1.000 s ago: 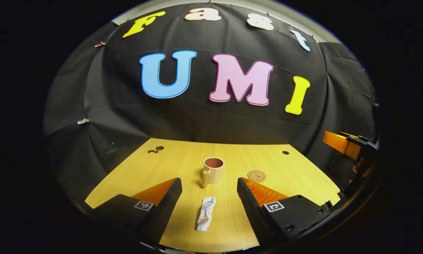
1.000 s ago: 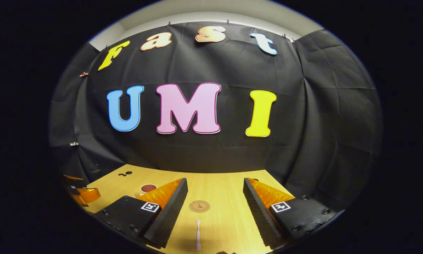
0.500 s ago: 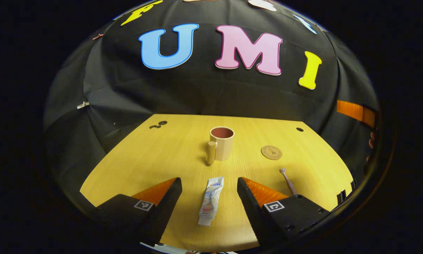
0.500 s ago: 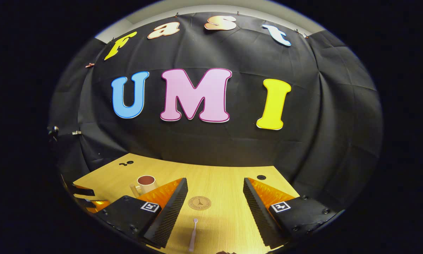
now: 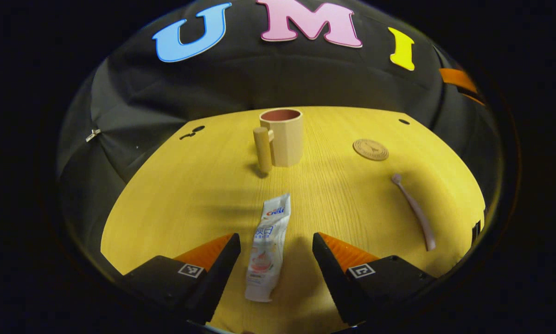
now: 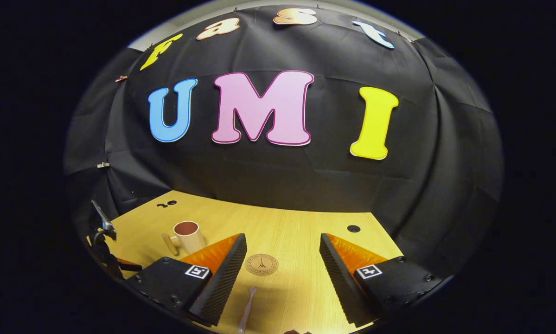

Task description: Put the toothbrush and toothpaste on the desktop into the cup, then pick up the cup and place it on the coaster on the desktop.

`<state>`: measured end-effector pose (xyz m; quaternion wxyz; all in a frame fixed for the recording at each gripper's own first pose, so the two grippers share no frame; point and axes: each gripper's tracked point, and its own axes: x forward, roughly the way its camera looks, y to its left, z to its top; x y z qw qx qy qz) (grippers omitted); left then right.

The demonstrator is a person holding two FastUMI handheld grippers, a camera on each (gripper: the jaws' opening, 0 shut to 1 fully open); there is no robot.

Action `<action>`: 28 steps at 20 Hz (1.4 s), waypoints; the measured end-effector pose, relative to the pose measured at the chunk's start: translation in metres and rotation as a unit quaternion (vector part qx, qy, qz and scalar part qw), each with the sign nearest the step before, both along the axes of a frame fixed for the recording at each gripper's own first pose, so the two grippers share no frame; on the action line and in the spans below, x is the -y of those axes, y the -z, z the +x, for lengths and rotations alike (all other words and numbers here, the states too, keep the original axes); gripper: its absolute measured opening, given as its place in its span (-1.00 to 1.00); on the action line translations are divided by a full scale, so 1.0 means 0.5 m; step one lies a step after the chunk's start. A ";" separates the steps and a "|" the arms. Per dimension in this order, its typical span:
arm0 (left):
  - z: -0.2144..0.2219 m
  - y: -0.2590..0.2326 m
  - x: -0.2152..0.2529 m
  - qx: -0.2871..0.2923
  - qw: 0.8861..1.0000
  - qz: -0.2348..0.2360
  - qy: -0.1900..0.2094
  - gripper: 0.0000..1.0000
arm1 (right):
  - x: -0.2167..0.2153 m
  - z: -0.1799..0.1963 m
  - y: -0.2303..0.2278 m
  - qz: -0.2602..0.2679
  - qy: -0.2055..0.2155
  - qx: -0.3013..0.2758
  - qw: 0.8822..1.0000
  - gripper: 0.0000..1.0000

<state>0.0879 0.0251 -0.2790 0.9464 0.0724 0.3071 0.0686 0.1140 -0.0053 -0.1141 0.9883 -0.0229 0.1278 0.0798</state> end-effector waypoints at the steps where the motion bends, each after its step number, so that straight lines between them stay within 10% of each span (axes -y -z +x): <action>1: 0.004 0.014 -0.001 -0.009 1.000 0.004 0.003 0.96 | 0.005 0.003 0.009 0.000 0.000 -0.004 1.000 0.94; 6: 0.037 0.040 0.008 -0.018 0.999 -0.035 0.005 0.94 | 0.020 0.001 0.054 0.006 -0.002 -0.040 0.999 0.94; 14: 0.033 0.049 0.035 -0.040 0.998 -0.013 0.047 -0.21 | 0.017 -0.029 0.074 -0.004 0.023 -0.067 0.997 0.94; 19: 0.036 0.048 0.042 -0.061 0.994 0.008 0.088 -0.57 | 0.000 -0.065 0.101 -0.015 0.028 -0.097 0.995 0.94; 28: -0.009 0.005 -0.002 -0.050 0.995 0.005 0.089 -0.60 | -0.061 -0.108 0.212 0.001 0.029 -0.186 0.982 0.95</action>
